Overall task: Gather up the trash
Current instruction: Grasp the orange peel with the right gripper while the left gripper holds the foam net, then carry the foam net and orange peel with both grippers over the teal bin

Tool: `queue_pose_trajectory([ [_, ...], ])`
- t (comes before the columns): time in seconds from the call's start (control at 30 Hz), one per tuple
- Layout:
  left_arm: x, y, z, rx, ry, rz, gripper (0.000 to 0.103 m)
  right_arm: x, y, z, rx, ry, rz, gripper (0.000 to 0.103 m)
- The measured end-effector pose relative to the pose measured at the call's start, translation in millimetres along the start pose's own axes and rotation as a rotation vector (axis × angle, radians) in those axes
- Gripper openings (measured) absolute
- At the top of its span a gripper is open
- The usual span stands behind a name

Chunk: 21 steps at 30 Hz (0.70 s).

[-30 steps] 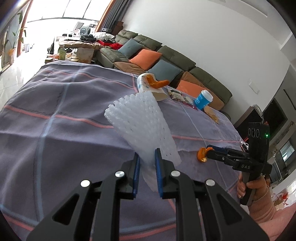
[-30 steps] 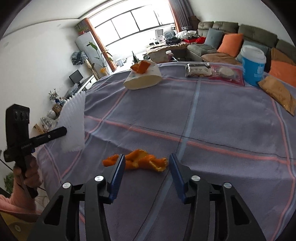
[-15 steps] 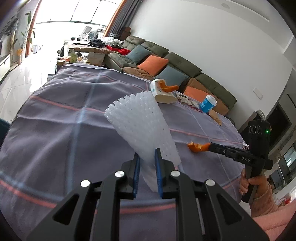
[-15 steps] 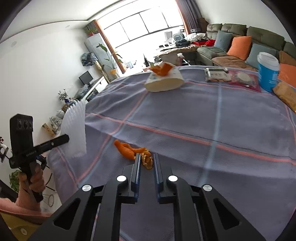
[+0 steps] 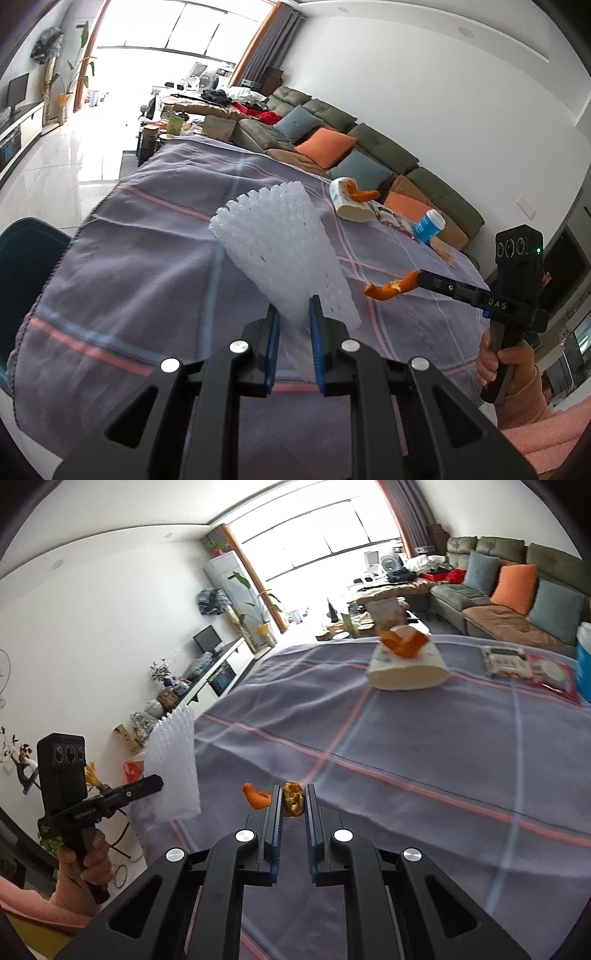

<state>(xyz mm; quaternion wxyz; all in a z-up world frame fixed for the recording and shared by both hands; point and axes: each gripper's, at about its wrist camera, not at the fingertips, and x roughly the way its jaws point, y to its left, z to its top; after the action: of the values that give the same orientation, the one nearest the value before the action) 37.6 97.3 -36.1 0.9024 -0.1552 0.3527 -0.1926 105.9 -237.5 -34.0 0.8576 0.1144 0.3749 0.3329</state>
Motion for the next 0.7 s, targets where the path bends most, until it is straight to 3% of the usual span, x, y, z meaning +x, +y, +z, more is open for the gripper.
queue_pose_trajectory([
  [0.7,-46.8,33.2,-8.6,-0.07,-0.058,0.095,0.017,54.1,56.9,26.4,-0.094,0.036,0.132,0.011],
])
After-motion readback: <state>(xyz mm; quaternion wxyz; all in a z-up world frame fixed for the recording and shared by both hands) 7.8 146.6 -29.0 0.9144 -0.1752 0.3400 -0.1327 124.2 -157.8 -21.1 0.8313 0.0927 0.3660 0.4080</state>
